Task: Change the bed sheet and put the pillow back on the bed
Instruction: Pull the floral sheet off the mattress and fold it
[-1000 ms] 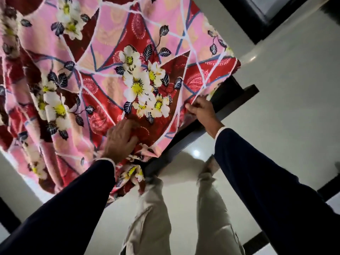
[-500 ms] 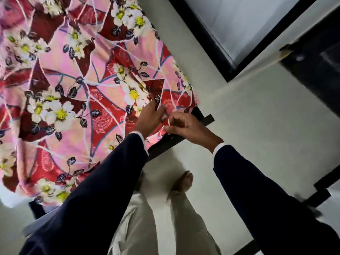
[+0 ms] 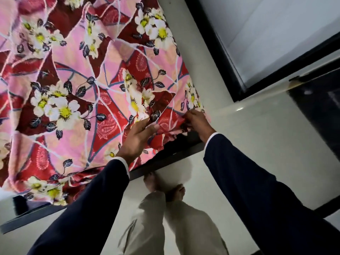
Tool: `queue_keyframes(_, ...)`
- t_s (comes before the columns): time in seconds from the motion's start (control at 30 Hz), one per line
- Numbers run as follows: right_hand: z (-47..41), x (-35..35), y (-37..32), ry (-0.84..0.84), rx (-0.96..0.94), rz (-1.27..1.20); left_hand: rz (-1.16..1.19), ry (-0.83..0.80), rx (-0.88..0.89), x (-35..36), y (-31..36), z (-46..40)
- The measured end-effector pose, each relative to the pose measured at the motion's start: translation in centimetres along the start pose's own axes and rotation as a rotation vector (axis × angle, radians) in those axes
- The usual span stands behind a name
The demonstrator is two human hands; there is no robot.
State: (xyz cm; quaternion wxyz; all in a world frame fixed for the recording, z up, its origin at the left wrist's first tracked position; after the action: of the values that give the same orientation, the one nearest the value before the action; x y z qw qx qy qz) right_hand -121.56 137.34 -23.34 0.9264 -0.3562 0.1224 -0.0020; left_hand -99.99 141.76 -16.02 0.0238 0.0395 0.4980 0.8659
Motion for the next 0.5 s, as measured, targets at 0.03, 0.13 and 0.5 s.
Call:
queue_keyframes(0.03,0.5,-0.2,-0.8,-0.038,-0.026,-0.004,-0.013,0.059,0.013,-0.9,0.3,0.0)
queue_keyframes(0.13,3.3,-1.3,-3.3,-0.140,-0.141,-0.024,-0.072,0.298,0.042,-4.1,-0.2,-1.7)
queue_keyframes(0.5,2.7,-4.2,-6.0,-0.557,-0.544,0.503,-0.507,0.206,0.023,6.3,3.7,-11.3)
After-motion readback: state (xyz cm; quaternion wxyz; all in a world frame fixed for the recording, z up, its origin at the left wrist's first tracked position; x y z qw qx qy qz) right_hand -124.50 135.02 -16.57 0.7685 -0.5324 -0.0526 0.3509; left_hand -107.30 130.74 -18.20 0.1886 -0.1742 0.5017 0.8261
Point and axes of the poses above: each hand's wrist, its own z-axis away from the middle knuckle, its own x-axis out of the palm, y = z × x, the point moved 3 cm from there along -z, towards the middle knuckle, and after that the axes turned 8 degrees about y, right-handed, at the moved point
